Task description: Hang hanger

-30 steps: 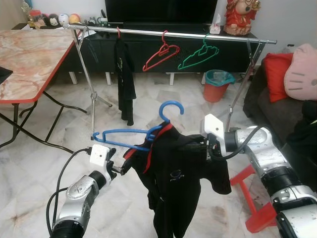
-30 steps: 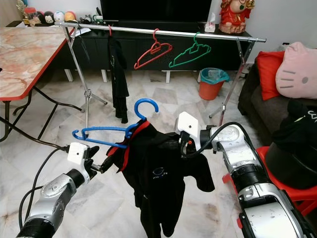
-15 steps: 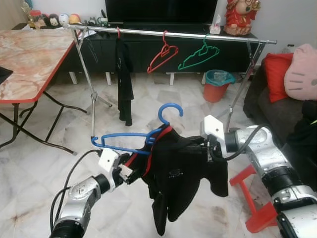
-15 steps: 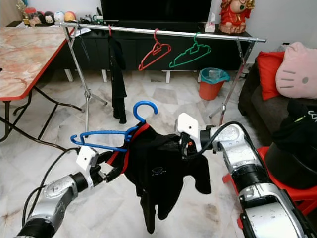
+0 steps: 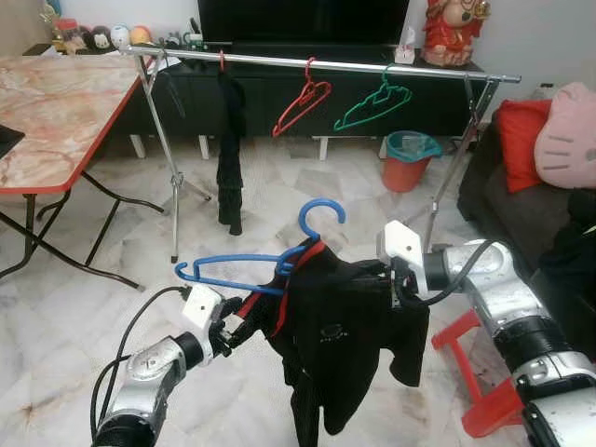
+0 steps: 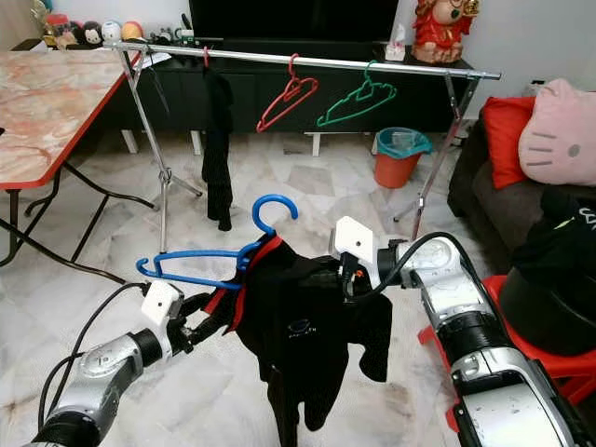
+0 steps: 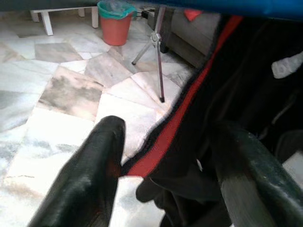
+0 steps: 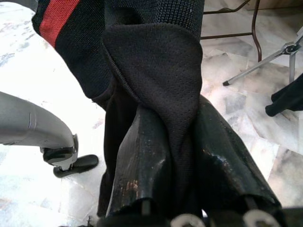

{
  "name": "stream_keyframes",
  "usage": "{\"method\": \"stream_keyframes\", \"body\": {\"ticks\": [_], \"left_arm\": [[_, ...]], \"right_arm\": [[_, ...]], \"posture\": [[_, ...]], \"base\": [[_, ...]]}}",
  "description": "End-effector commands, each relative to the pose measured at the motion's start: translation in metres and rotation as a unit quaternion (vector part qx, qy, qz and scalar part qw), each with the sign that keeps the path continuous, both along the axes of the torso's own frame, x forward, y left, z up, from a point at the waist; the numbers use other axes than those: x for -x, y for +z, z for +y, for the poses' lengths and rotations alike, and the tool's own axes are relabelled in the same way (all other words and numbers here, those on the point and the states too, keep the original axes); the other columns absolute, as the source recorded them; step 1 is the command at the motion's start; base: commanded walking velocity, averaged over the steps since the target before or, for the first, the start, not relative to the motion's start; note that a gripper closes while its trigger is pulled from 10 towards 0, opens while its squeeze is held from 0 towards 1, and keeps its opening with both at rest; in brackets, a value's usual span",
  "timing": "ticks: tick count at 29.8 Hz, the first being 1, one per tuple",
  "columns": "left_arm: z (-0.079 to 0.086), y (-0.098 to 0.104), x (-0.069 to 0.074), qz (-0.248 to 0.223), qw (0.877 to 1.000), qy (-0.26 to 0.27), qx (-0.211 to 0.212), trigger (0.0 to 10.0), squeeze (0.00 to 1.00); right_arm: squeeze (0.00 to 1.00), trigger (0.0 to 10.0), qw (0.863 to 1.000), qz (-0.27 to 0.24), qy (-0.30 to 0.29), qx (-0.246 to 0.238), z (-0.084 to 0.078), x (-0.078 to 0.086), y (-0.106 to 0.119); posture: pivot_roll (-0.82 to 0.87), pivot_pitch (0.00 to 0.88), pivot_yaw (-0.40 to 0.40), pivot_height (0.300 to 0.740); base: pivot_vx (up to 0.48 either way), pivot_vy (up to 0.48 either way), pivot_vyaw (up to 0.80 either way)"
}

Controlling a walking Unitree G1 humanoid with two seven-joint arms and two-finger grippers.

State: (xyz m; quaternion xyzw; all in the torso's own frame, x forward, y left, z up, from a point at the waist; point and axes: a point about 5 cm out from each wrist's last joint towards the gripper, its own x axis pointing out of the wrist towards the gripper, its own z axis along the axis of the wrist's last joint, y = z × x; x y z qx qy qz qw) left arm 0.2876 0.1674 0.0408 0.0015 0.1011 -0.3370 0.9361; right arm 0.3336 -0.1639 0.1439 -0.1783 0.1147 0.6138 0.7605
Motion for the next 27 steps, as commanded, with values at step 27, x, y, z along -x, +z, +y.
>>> {"method": "stream_keyframes", "body": {"ticks": [27], "left_arm": [[-0.003,0.006,0.001,-0.013,0.999,-0.004,0.037,0.0,0.0]], "right_arm": [[0.0,0.0,0.998,-0.011,-0.054,-0.019,0.0,-0.003,-0.005]], "posture": [[-0.03,0.0,-0.059,0.74]], "base": [[0.0,0.0,0.0]]}}
